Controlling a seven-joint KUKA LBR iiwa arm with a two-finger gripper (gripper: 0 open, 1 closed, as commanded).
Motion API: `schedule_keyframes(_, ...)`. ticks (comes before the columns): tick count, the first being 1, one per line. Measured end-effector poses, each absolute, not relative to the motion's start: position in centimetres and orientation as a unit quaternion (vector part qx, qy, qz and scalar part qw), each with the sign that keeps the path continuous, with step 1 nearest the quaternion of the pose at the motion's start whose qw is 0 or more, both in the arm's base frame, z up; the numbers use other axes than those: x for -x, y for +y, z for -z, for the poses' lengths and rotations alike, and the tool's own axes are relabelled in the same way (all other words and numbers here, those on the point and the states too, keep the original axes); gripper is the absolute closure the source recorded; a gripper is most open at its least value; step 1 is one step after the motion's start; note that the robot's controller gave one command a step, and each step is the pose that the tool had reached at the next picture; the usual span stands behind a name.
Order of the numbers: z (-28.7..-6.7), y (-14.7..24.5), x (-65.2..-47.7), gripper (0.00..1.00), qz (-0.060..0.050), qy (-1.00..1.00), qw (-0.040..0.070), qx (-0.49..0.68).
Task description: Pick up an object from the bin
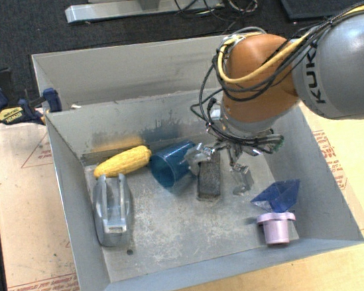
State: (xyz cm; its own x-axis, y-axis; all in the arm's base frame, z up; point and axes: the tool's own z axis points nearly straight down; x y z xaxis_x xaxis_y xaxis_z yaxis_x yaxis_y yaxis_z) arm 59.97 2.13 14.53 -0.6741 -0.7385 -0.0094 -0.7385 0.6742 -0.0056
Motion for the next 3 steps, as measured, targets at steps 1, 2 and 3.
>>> schedule_keyframes(1,-12.5,-0.2,-60.9,0.00,-0.001,0.871,0.003,0.491)
schedule_keyframes(2,-7.1,0.4,-62.0,0.00,0.001,0.847,0.009,0.531)
schedule_keyframes(3,-7.3,1.1,-62.4,1.00,0.001,0.807,0.010,0.590)
